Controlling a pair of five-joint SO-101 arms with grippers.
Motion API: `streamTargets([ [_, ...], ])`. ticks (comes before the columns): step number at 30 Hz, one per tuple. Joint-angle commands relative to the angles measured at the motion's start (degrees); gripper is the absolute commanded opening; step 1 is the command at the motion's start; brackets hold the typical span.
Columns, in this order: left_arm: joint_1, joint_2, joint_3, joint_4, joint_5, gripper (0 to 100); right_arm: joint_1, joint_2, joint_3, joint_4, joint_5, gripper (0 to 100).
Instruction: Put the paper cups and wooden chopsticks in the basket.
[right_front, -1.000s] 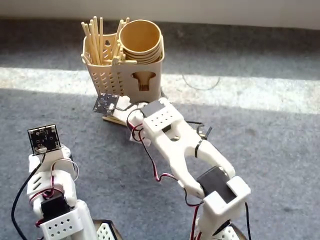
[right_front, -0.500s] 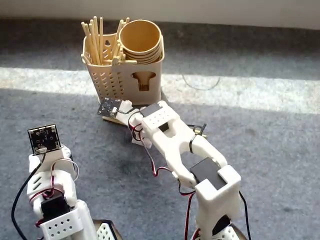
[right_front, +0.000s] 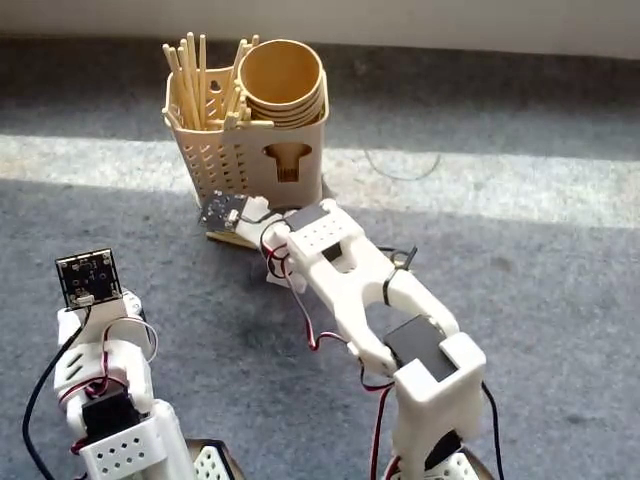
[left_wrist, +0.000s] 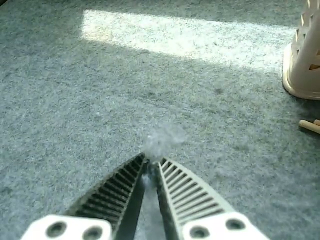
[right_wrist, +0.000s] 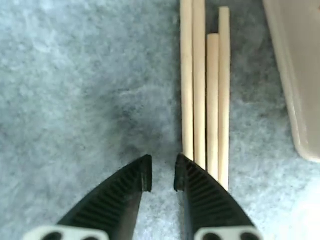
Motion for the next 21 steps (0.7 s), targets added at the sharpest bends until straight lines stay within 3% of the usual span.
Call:
streamTargets([
  [1, 1.5, -0.8, 1.1, -1.2, -0.5, 2, 1.1, -4.7, -0.1, 0.4, 0.7, 9.1],
  [9, 1.5, -0.8, 1.1, -1.3, -0.5, 2, 1.3, -6.0, 0.0, 0.0, 0.6, 9.1],
  [14, 1.5, -0.8, 1.1, -1.3, -0.5, 2, 2.2, -2.9, 0.1, -6.3, 0.7, 9.1],
  [21, 1.5, -0.8, 1.1, -1.3, -0.5, 2, 1.0, -0.1, 0.1, -4.2, 0.7, 9.1],
])
